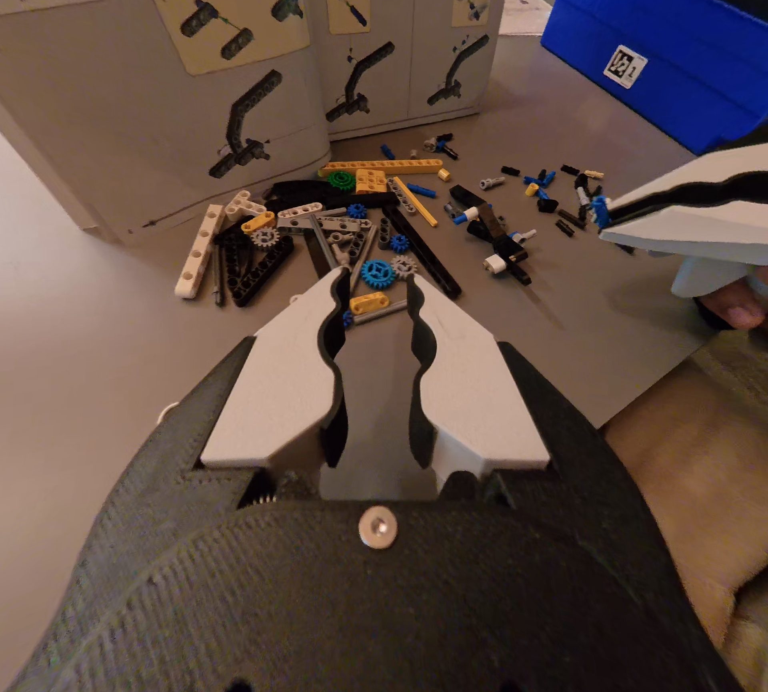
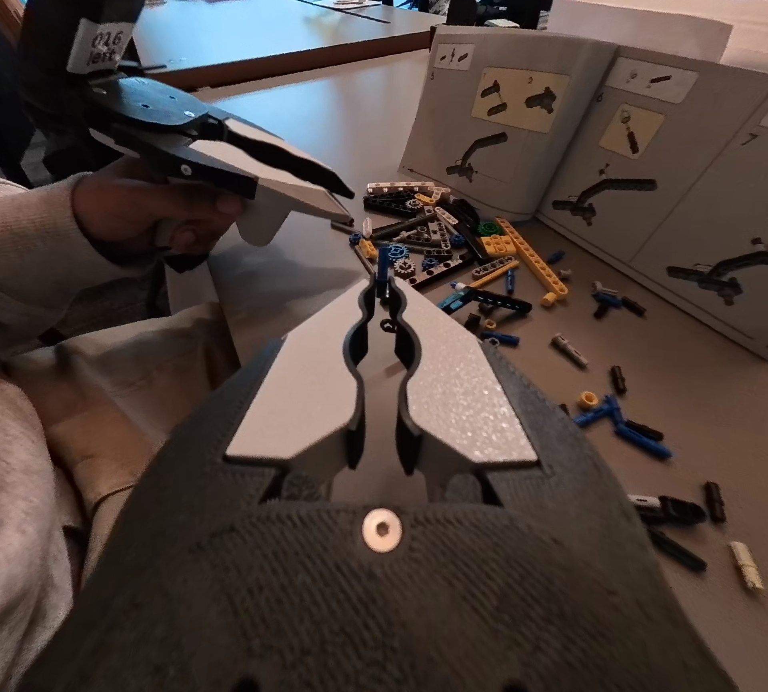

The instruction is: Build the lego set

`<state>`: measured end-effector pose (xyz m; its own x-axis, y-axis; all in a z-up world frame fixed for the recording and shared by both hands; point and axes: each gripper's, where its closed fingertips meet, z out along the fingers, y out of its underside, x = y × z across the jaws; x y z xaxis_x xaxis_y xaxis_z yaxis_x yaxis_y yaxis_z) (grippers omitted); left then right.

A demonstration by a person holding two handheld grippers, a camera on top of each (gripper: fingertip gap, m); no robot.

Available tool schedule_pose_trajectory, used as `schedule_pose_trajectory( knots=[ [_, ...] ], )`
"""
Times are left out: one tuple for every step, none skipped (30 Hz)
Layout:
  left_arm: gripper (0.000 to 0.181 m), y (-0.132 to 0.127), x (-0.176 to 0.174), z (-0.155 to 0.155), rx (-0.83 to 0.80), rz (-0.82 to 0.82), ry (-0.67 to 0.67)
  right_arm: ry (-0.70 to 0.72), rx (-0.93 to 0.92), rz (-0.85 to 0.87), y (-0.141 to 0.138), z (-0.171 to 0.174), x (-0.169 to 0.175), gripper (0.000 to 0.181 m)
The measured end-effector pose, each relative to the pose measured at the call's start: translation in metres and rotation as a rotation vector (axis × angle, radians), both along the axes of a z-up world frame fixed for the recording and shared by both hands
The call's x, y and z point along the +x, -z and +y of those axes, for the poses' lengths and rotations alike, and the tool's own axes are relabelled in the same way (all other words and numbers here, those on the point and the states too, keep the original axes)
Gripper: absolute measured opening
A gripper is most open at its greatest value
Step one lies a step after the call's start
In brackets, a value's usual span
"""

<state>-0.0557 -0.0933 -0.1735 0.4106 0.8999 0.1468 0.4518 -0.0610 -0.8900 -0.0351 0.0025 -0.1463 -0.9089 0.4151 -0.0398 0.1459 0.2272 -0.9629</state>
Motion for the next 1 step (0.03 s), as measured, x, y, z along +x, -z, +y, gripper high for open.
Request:
schedule_pose_trajectory(
  knots=[
    [0.027,0.0007,-0.0016,-0.0044,-0.011,-0.006,-0.018,0.0,0.007,0.003,0.0008,-0.0006,0.0002,0.004]
  ],
)
